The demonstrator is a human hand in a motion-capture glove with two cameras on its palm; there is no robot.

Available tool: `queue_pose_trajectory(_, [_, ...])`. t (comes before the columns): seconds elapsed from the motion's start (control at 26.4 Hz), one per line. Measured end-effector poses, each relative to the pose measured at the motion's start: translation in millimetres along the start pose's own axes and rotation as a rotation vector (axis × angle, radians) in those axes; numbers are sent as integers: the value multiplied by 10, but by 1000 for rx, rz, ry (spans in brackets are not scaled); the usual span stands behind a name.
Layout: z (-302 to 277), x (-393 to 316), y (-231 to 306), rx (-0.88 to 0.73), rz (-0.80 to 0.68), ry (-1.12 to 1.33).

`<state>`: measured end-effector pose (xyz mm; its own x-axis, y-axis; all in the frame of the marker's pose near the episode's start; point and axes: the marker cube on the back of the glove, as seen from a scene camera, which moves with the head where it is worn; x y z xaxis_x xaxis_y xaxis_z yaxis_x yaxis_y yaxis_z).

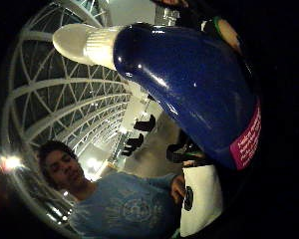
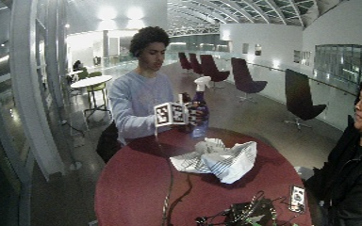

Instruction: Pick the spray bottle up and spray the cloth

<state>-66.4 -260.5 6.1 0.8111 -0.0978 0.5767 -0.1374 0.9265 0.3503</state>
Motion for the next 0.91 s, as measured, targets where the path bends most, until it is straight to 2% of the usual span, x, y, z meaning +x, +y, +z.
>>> queue_pose_trajectory(0.23, [834, 136, 9, -71, 5, -36])
queue_pose_trajectory(0.38, [1140, 219, 42, -79, 14, -28])
queue_pose_trajectory(0.76, [1277, 258, 165, -100, -19, 11])
queue_pose_trajectory(0.91, [1070, 243, 282, -110, -46, 37])
